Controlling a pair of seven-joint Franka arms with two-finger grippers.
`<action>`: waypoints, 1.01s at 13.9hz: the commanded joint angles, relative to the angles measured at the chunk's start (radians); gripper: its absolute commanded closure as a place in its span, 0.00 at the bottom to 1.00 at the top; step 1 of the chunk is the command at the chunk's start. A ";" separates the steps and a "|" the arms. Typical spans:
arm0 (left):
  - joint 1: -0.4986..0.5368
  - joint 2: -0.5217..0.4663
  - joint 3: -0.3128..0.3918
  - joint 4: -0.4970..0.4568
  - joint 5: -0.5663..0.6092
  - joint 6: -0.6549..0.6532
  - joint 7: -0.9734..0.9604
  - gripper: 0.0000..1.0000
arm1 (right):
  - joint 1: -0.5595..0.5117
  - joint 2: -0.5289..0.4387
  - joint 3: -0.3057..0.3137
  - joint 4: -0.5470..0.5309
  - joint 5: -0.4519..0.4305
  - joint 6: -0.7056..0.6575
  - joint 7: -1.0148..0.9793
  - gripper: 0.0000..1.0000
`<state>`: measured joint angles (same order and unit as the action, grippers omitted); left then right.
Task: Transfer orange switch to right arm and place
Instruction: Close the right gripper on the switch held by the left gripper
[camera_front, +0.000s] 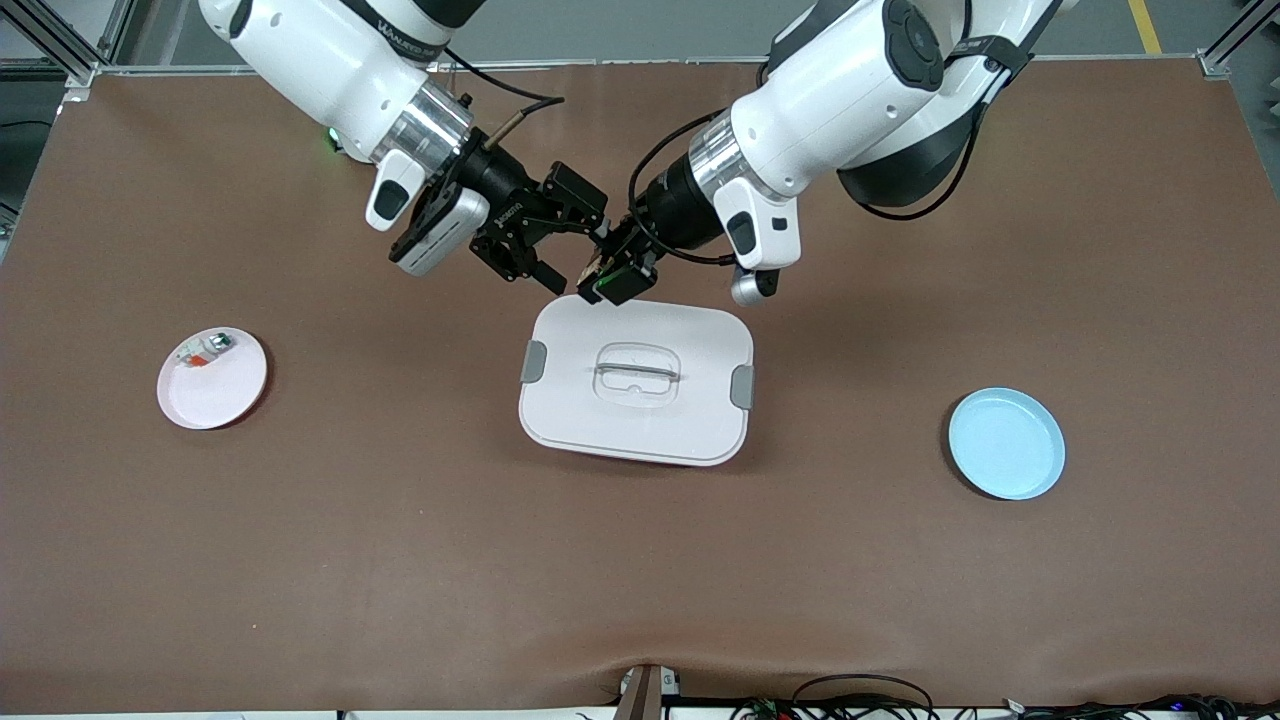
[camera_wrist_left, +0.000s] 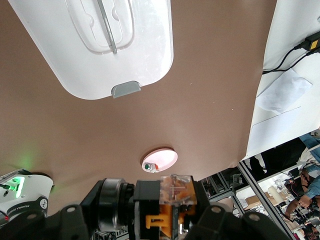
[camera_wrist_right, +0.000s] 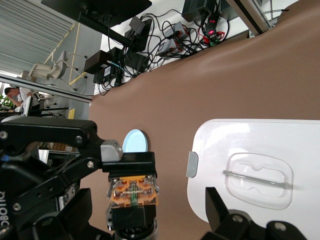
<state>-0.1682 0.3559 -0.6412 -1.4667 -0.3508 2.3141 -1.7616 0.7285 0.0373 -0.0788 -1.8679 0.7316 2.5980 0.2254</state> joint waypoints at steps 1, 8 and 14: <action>-0.002 -0.008 -0.002 0.006 -0.020 0.008 -0.010 0.94 | 0.020 0.032 -0.012 0.030 0.031 0.024 -0.006 0.00; 0.003 -0.011 -0.002 0.005 -0.020 0.008 -0.009 0.94 | 0.020 0.033 -0.012 0.032 0.031 0.019 -0.004 0.80; 0.004 -0.012 -0.002 0.005 -0.011 0.008 -0.001 0.64 | 0.017 0.032 -0.012 0.047 0.029 0.011 -0.014 1.00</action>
<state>-0.1673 0.3570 -0.6400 -1.4643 -0.3540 2.3187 -1.7616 0.7393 0.0608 -0.0780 -1.8362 0.7434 2.6156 0.2222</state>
